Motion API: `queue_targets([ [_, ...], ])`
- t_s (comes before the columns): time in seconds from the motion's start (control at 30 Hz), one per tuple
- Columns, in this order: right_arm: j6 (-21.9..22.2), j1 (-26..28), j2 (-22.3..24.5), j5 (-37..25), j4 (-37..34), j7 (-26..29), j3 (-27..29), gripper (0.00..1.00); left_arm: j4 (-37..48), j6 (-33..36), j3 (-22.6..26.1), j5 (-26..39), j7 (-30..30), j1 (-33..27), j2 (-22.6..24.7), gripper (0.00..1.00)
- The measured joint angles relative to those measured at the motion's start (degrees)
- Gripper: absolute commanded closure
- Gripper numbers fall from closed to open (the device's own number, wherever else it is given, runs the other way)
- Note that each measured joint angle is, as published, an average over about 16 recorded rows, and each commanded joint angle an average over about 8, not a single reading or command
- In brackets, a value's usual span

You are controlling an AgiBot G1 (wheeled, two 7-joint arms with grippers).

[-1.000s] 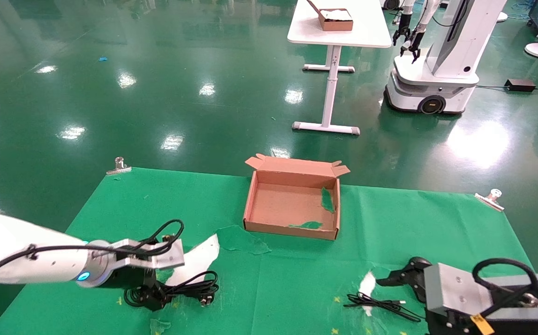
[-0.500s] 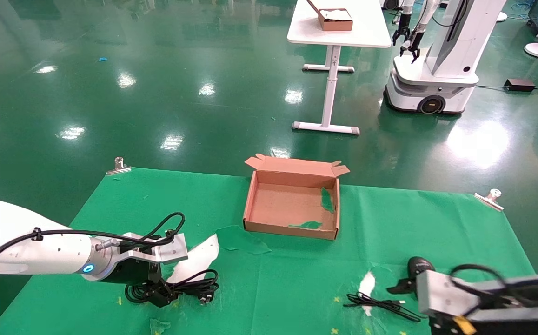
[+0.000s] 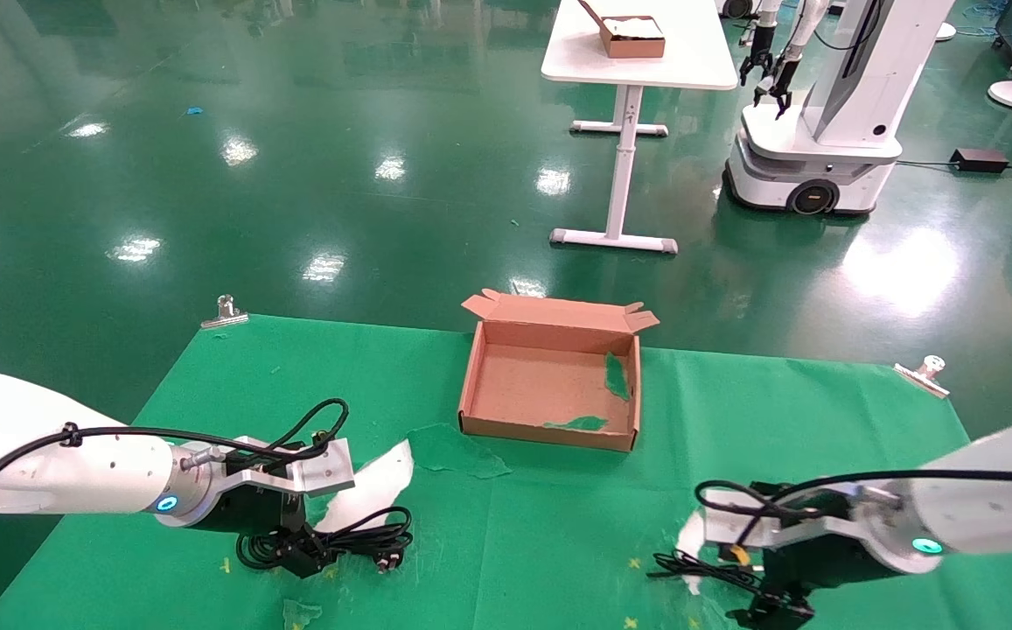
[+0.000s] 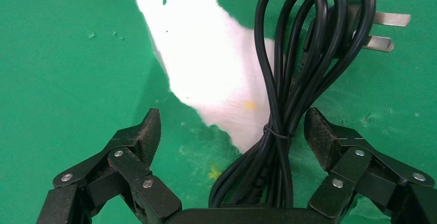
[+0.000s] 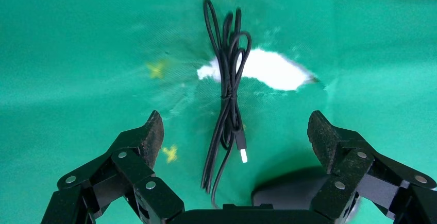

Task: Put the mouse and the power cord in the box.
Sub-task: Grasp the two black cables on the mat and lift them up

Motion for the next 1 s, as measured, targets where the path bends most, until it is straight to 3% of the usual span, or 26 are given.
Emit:
queue_targets([
  [0.07,0.97,0.65,-1.86,-1.17,-3.25,-1.07,-0.69,0.00,0.23,-0.03,-0.01,-0.03,0.14,-0.06,0.06,0.05],
  [0.1,1.41,0.93,-2.67,-1.66,-4.72,-1.54,-0.98,0.03,0.33,-0.04,-0.01,-0.04,0.20,-0.09,0.09,0.18],
  [0.3,3.04,2.10,-5.75,-3.20,-10.45,-3.40,-1.99,0.78,0.74,-0.10,-0.03,-0.08,0.43,-0.20,0.20,0.93],
  [0.33,3.15,2.20,-6.00,-3.30,-10.91,-3.54,-2.07,0.90,0.77,-0.10,-0.03,-0.08,0.44,-0.21,0.21,1.00],
  [0.37,3.24,2.27,-6.18,-3.37,-11.26,-3.64,-2.12,1.00,0.80,-0.11,-0.03,-0.08,0.46,-0.22,0.21,1.00],
  [1.0,2.85,2.00,-5.60,-3.00,-10.14,-3.40,-1.90,1.00,0.68,-0.11,-0.05,-0.14,0.46,-0.24,0.21,1.00],
])
